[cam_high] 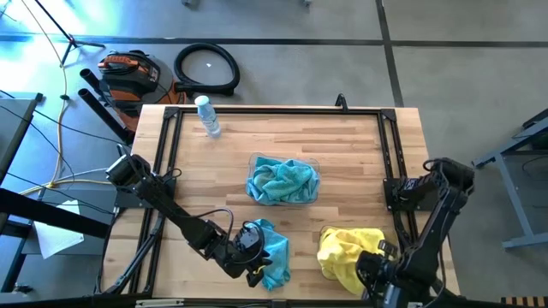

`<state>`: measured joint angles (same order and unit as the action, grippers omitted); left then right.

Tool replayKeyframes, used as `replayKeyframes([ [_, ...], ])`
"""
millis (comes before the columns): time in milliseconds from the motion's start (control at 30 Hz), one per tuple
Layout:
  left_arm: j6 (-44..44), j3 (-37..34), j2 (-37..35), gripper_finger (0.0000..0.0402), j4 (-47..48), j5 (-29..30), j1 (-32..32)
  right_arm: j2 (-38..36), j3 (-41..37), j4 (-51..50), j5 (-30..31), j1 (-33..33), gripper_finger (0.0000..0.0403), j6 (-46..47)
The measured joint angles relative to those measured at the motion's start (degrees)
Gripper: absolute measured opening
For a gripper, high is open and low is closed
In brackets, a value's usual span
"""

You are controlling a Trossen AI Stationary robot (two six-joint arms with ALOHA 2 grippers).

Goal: Sort microfiber towel by color & place in baskets
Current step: Put the yellow towel in the bottom transparent bin

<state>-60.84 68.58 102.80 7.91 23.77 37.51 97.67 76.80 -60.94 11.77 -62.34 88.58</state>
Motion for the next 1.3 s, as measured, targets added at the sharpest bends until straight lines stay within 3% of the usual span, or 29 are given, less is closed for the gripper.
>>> replayKeyframes([
  [200,0.5,0.0,0.0,0.011,0.03,-0.02,-0.8,0.0,-6.52,6.53,0.04,0.08,0.0112,-0.06],
  [400,0.6,0.0,0.0,0.011,-0.02,-0.02,-1.22,-0.24,-6.98,8.24,-0.02,0.06,0.0012,-2.04],
  [633,1.01,0.0,0.0,0.011,-0.03,-0.04,-1.23,-1.73,0.8,0.82,2.36,0.02,0.0004,-3.06],
  [1000,1.01,0.0,0.0,0.011,-0.05,-0.04,-1.23,-1.81,17.47,-29.61,8.94,0.03,0.0002,-4.26],
  [1167,1.01,0.0,0.0,0.011,-0.07,-0.04,-1.26,-2.21,16.86,-29.06,18.24,0.33,0.0001,-12.18],
  [1300,0.99,0.0,0.0,0.011,-0.1,-0.04,-1.27,-1.1,12.33,-27.14,19.1,0.93,0.0001,-15.6],
])
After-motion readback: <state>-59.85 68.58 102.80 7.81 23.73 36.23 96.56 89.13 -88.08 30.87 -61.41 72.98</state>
